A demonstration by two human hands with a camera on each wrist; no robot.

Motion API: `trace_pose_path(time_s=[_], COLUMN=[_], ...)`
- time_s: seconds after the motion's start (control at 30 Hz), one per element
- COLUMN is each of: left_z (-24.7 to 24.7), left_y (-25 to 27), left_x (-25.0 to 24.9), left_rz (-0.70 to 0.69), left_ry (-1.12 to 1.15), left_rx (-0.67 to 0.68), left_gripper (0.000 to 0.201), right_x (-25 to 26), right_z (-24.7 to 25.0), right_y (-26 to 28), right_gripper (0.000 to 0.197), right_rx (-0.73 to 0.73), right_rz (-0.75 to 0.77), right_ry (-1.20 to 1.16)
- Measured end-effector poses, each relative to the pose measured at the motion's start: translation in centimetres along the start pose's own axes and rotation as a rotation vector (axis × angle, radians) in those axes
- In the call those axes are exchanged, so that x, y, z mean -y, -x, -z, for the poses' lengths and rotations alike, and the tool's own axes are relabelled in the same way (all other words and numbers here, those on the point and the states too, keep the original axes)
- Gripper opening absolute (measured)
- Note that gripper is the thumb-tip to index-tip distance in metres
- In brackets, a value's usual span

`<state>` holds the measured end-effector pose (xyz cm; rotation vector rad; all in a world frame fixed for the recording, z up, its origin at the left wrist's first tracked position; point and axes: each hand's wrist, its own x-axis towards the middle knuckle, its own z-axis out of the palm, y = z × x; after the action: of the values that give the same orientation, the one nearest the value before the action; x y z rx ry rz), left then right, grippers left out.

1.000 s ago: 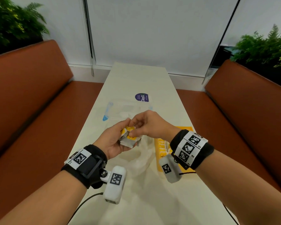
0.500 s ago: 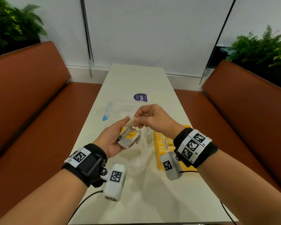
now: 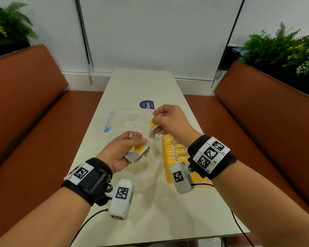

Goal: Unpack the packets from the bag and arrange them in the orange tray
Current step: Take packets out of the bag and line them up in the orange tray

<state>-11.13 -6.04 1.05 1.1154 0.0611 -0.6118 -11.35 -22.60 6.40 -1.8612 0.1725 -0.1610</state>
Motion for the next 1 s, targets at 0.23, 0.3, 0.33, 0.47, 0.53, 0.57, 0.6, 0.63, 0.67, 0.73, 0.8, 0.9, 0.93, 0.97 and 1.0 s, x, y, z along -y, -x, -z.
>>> trace_pose_path(time_s=[0.23, 0.3, 0.33, 0.47, 0.53, 0.57, 0.6, 0.63, 0.67, 0.73, 0.8, 0.9, 0.93, 0.97, 1.0], left_z=[-0.4, -0.5, -0.6, -1.1, -1.2, -1.3, -1.3, -1.3, -1.2, -1.3, -1.3, -1.3, -1.2, -1.2, -1.2], left_y=[-0.6, -0.7, -0.7, -0.7, -0.8, -0.9, -0.9, -0.9, -1.0, -1.1, -1.0, -1.1, -1.1, -1.1, -1.0], left_x=[0.2, 0.2, 0.2, 0.3, 0.3, 0.4, 0.4, 0.4, 0.4, 0.5, 0.4, 0.4, 0.4, 0.4, 0.5], left_rz=[0.009, 0.013, 0.015, 0.029, 0.028, 0.027, 0.027, 0.026, 0.026, 0.028, 0.033, 0.033, 0.033, 0.033, 0.034], left_ry=[-0.005, -0.001, -0.002, -0.021, -0.027, -0.037, -0.047, -0.056, -0.063, -0.071, -0.071, -0.077, -0.077, -0.075, -0.071], left_rx=[-0.04, -0.047, -0.047, -0.04, -0.034, -0.033, -0.034, -0.037, -0.04, -0.05, -0.053, -0.068, -0.073, -0.077, -0.081], left_gripper=[0.016, 0.015, 0.014, 0.014, 0.015, 0.016, 0.016, 0.016, 0.016, 0.016, 0.016, 0.015, 0.015, 0.015, 0.014], right_x=[0.1, -0.8, -1.5, -5.4, -7.4, -8.4, -9.2, -9.9, -10.5, -11.7, -12.5, -13.3, -13.4, -13.5, -13.6], right_z=[6.5, 8.2, 8.9, 10.4, 10.7, 10.9, 10.8, 10.8, 10.7, 10.7, 10.7, 10.9, 10.9, 10.9, 10.9], right_y=[-0.6, -0.8, -0.9, -1.3, -1.6, -1.9, -2.0, -2.2, -2.3, -2.7, -2.9, -3.4, -3.5, -3.6, -3.7], right_gripper=[0.016, 0.007, 0.012, 0.013, 0.014, 0.014, 0.013, 0.013, 0.013, 0.019, 0.028, 0.026, 0.023, 0.02, 0.018], right_rx=[0.075, 0.066, 0.074, 0.235, 0.27, 0.283, 0.297, 0.313, 0.33, 0.352, 0.332, 0.283, 0.275, 0.269, 0.262], right_rz=[0.02, 0.012, -0.017, -0.173, -0.2, -0.204, -0.215, -0.224, -0.231, -0.234, -0.23, -0.218, -0.219, -0.22, -0.224], right_ry=[0.707, 0.992, 1.092, 1.327, 1.382, 1.399, 1.412, 1.421, 1.431, 1.441, 1.449, 1.466, 1.476, 1.478, 1.475])
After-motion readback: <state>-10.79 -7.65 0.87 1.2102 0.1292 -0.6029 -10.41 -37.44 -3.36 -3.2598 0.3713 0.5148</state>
